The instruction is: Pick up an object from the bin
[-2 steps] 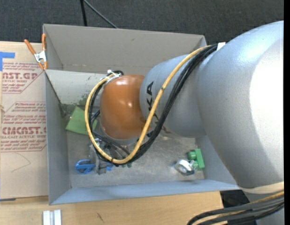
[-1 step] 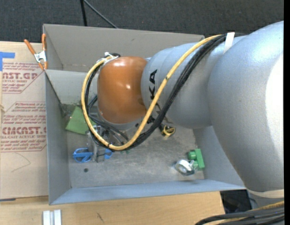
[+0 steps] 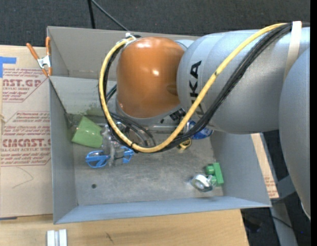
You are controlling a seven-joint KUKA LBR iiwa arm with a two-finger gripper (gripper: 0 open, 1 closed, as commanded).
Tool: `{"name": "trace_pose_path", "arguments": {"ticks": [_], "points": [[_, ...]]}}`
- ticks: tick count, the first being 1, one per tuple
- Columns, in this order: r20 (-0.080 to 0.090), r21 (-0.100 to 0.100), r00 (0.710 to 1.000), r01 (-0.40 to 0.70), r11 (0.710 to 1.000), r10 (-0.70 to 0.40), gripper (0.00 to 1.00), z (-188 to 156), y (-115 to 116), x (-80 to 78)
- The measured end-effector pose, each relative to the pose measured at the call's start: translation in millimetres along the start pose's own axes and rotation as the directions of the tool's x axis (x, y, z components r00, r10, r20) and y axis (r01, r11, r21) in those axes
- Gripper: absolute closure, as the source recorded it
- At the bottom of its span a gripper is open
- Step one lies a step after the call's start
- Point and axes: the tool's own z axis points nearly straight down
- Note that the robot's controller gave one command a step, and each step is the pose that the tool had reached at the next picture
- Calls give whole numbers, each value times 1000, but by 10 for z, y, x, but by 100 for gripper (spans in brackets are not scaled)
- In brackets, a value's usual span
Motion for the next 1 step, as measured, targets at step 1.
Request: {"name": "trace_pose_path", "arguments": {"ticks": [1], "points": [[-9, 1, 999, 34, 999, -34, 100, 179, 61, 77]]}}
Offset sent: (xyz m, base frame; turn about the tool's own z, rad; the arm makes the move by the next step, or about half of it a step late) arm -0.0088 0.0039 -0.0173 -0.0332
